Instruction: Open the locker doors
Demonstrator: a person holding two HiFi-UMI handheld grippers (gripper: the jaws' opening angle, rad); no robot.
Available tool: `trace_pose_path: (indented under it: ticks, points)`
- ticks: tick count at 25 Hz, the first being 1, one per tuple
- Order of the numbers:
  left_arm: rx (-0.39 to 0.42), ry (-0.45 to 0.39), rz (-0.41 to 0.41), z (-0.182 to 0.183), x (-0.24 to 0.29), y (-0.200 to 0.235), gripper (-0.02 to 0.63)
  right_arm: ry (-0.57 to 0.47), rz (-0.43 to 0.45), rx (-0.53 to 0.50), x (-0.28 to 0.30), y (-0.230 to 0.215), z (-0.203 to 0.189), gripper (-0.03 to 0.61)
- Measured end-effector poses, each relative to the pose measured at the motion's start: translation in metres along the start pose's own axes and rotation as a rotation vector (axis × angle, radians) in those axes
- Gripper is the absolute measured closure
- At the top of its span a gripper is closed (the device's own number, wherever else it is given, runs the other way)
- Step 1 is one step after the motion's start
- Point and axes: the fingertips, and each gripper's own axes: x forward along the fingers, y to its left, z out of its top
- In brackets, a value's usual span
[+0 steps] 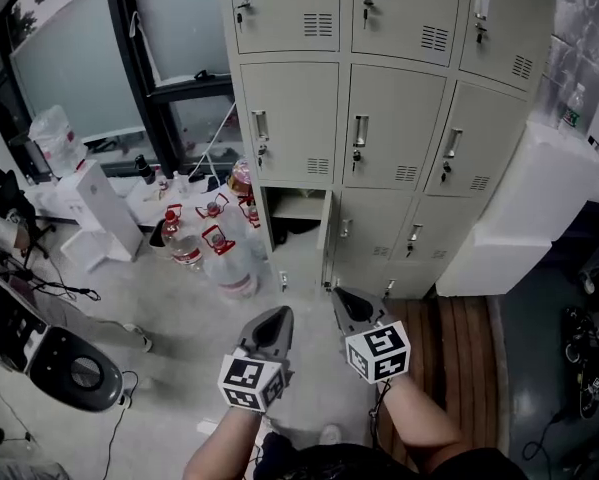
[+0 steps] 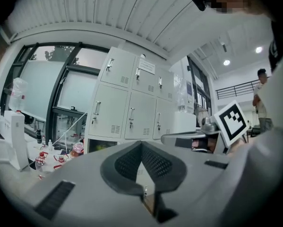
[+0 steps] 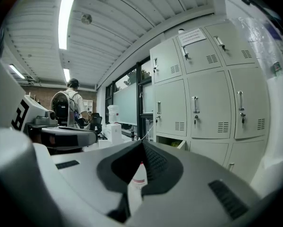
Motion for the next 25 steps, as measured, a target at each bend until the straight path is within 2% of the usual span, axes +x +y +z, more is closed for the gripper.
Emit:
trace_pose_path:
  ticks: [11, 25]
  points:
    - [-0.002, 0.025, -0.006, -0.006, -0.004, -0.021, 0.611, -0.005, 0.009, -0.003, -0.020, 0.003, -0.004, 0.578]
    - [-0.009, -0.010, -0.013, -0.002, -0.009, -0.027, 0.611, -0.015, 0.001, 0.015, -0.025, 0.003, -0.005, 0.578]
